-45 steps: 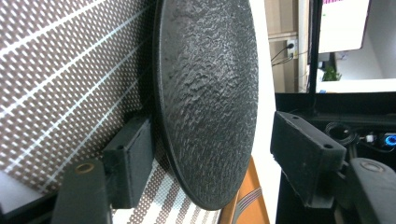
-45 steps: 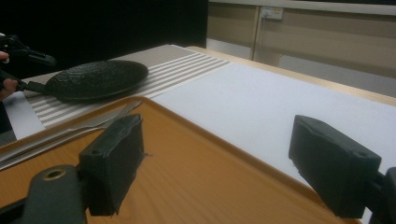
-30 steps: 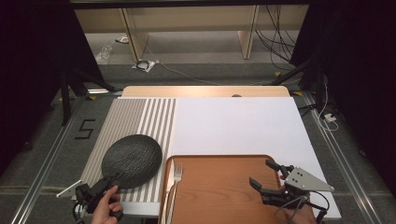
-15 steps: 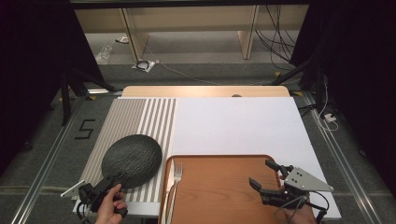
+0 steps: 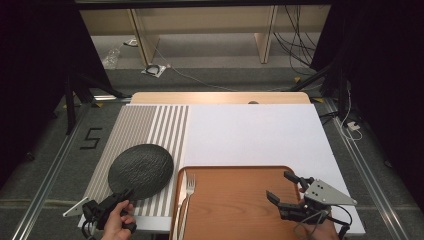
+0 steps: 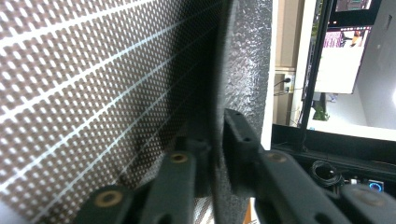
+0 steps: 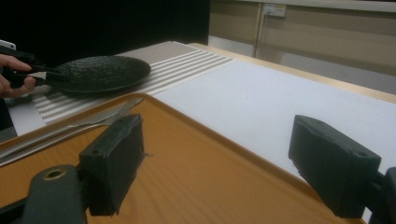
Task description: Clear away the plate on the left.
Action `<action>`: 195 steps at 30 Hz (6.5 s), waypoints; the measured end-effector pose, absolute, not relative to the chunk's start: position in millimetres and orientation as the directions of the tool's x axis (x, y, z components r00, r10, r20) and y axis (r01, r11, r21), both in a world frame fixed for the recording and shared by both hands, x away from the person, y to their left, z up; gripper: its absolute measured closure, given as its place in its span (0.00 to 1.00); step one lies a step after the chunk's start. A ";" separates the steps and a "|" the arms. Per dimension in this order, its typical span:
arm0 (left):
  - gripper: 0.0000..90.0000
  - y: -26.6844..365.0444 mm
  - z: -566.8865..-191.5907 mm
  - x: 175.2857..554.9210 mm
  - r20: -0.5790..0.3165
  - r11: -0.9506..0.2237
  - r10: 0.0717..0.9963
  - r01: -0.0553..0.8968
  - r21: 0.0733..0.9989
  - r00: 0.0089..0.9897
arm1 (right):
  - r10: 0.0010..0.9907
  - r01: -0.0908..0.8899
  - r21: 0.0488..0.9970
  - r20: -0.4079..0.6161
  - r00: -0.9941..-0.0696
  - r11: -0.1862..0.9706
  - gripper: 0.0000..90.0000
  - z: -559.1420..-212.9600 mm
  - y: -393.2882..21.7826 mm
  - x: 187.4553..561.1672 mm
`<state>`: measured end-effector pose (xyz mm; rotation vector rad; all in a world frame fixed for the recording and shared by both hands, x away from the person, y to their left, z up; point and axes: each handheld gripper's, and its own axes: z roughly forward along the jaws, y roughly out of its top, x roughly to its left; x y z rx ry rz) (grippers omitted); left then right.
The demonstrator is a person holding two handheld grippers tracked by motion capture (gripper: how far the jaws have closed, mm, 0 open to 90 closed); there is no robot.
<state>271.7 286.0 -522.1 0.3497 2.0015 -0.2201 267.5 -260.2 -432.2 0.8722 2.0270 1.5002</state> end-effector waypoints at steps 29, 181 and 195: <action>0.93 281.7 -515.9 275.7 -0.938 0.898 0.147 0.440 -0.007 -0.315 | 0.725 0.209 0.958 0.000 -0.689 0.198 0.21 -432.0 -260.9 267.1; 0.91 102.9 -511.4 268.4 -0.925 0.363 0.355 0.932 0.004 -0.134 | 0.725 0.215 0.958 0.009 -0.688 0.192 0.21 -432.6 -262.4 267.0; 0.88 106.1 -511.1 267.1 -0.911 0.369 0.388 0.929 0.014 -0.141 | 0.725 0.212 0.958 0.008 -0.688 0.191 0.21 -432.8 -262.4 267.3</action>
